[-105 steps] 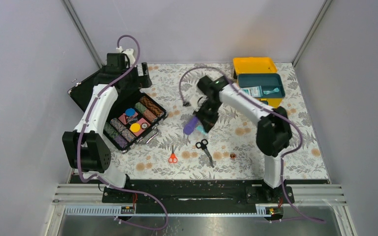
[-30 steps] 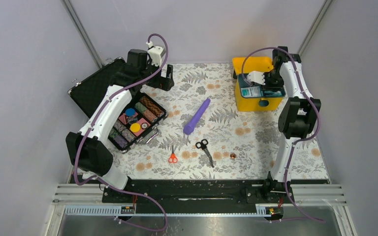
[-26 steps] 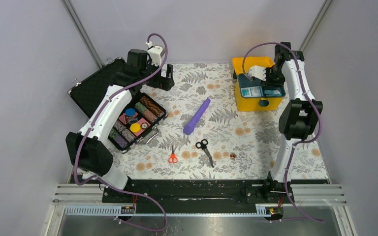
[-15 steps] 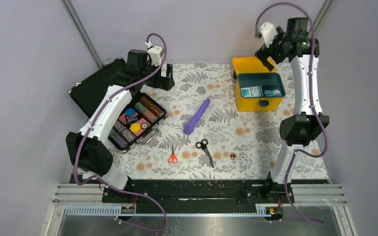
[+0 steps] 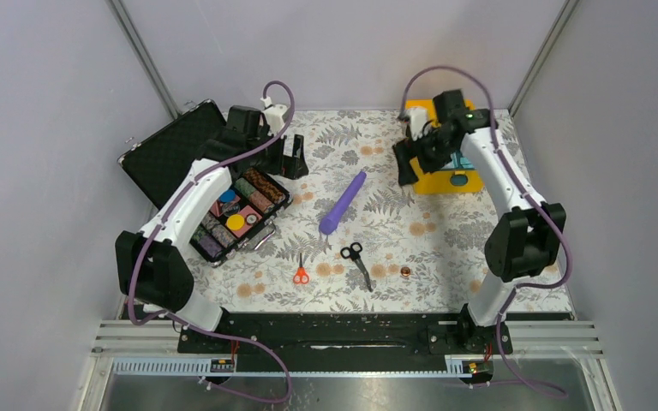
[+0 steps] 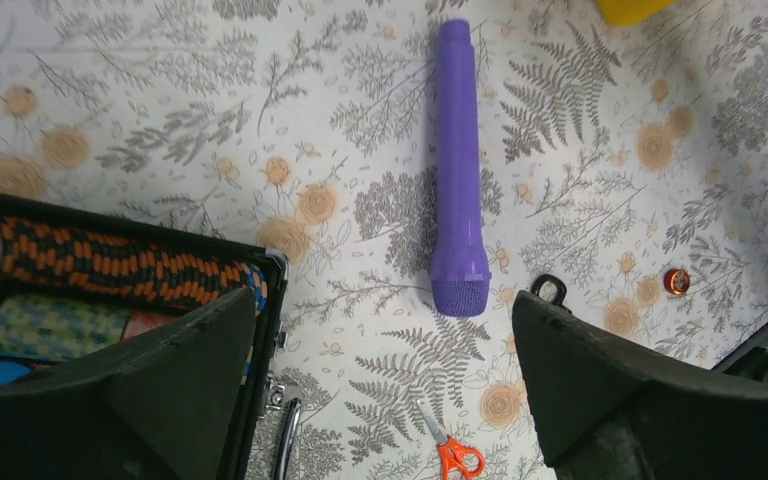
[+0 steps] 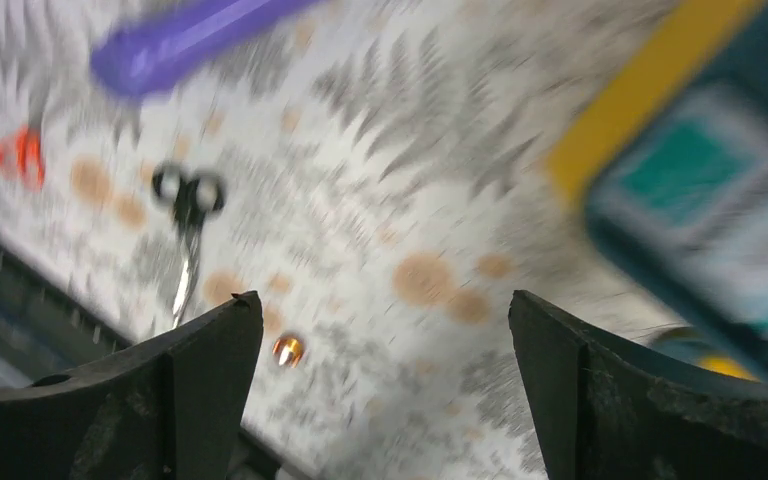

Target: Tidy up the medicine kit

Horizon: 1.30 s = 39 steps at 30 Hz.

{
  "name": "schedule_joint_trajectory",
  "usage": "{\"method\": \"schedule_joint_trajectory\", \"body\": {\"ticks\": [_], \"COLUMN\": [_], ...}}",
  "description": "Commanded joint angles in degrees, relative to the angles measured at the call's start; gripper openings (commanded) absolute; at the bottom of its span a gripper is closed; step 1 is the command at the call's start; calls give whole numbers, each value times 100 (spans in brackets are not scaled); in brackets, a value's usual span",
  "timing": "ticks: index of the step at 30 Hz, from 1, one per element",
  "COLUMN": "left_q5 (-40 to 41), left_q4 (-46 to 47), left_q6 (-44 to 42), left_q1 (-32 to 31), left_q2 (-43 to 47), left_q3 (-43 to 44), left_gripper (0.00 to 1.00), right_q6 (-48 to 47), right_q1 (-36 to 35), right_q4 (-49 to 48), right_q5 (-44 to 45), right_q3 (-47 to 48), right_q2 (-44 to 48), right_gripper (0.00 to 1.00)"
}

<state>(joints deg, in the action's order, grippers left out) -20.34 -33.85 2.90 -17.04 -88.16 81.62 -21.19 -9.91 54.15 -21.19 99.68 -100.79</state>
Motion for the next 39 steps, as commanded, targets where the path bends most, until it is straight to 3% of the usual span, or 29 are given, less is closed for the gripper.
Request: {"method": "schedule_joint_trajectory", "body": {"ticks": [1, 4, 6, 9, 12, 16, 18, 21, 26, 30, 35, 39], "left_q5": [-83, 66, 87, 324, 108, -296, -310, -93, 748, 495, 267, 400], "left_q4": [277, 145, 107, 291, 378, 311, 296, 301, 97, -6, 95, 110], "left_q6": [-67, -144, -189, 17, -12, -164, -160, -121, -80, -175, -206, -112], "left_q1": [-12, -12, -19, -8, -10, -10, -15, -11, -10, 7, 12, 52], "left_q2": [369, 352, 340, 414, 341, 196, 185, 216, 175, 92, 118, 99], "left_q3": [-354, -432, -523, -677, -783, -689, -677, -747, -904, -836, -789, -694], "left_gripper": [99, 99, 99, 99, 99, 99, 99, 99, 99, 99, 99, 99], "right_q6": [-790, -683, -605, -1240, -1513, -649, -730, -1561, -3349, -5066, -5781, -6169], "right_q1": [-524, -719, -913, -1181, -1189, -791, -752, -785, -1058, -1262, -1266, -1264], "right_q4": [1119, 866, 491, 686, 870, 566, 592, 518, -277, -474, -254, -194], "right_q5": [-528, -426, 174, 905, 806, 615, 734, 405, -83, -295, -649, -695], "right_q3": [-425, -1027, -1478, -1744, -1679, -1902, -2033, -2248, -3411, -4357, -4233, -4273], "right_q2": [245, 583, 854, 883, 796, 642, 532, 711, 1484, 1872, 1646, 1541], "right_gripper": [100, 100, 100, 99, 100, 100, 99, 97, 88, 80, 66, 61]}}
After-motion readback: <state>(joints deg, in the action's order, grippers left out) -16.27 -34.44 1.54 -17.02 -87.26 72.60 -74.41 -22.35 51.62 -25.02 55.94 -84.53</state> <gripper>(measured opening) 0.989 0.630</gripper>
